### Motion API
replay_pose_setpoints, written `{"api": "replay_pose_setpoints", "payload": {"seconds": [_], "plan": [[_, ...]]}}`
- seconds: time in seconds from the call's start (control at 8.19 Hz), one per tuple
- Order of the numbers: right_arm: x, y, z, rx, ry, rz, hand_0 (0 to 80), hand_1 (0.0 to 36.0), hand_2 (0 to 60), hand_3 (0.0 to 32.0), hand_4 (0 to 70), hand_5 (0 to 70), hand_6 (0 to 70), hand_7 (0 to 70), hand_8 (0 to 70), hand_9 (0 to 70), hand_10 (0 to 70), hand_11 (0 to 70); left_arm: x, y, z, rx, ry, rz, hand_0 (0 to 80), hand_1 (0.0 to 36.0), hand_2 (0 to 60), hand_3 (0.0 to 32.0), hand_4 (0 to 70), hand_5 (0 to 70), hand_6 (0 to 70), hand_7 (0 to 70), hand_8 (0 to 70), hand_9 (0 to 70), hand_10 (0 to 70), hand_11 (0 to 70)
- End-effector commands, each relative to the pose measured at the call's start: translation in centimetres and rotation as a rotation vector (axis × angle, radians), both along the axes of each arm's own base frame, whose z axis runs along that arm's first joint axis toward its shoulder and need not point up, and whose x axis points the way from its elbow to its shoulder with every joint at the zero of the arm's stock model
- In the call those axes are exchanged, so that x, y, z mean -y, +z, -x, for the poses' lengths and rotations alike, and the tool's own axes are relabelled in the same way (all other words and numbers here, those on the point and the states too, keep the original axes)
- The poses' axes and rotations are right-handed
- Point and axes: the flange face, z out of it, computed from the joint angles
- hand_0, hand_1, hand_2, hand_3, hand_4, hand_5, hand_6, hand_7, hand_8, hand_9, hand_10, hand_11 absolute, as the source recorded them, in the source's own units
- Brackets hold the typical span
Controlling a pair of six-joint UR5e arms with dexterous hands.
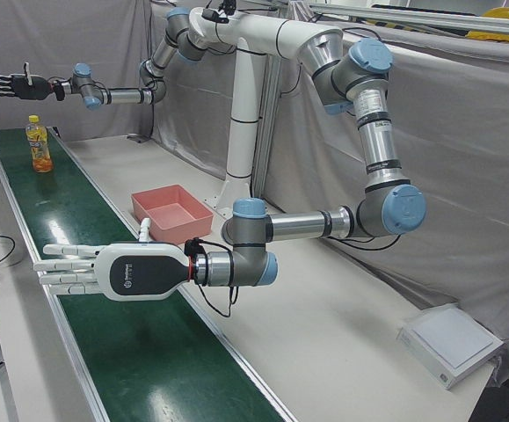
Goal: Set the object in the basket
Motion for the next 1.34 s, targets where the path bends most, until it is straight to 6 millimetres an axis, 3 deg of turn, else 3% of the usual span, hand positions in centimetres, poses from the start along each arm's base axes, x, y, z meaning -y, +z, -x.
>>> {"api": "replay_pose_setpoints", "payload": {"seconds": [0.0, 1.22], "plan": [[0.02, -0.07, 0.0, 0.0, 0.0, -0.003, 0.0, 0.0, 0.0, 0.0, 0.0, 0.0, 0.0, 0.0, 0.0, 0.0, 0.0, 0.0, 0.01, 0.05, 0.05, 0.0, -0.001, 0.001, 51.7, 3.0, 0.0, 0.0, 14.6, 1.7, 0.0, 0.0, 0.2, 2.8, 2.9, 5.2], [0.08, -0.08, 0.0, 0.0, 0.0, -0.003, 0.0, 0.0, 0.0, 0.0, 0.0, 0.0, 0.0, 0.0, 0.0, 0.0, 0.0, 0.0, -0.07, 0.84, -0.72, 0.005, 0.011, 0.015, 51.3, 2.8, 0.0, 0.0, 14.8, 3.1, 0.0, 0.0, 0.7, 3.4, 3.5, 6.1]]}}
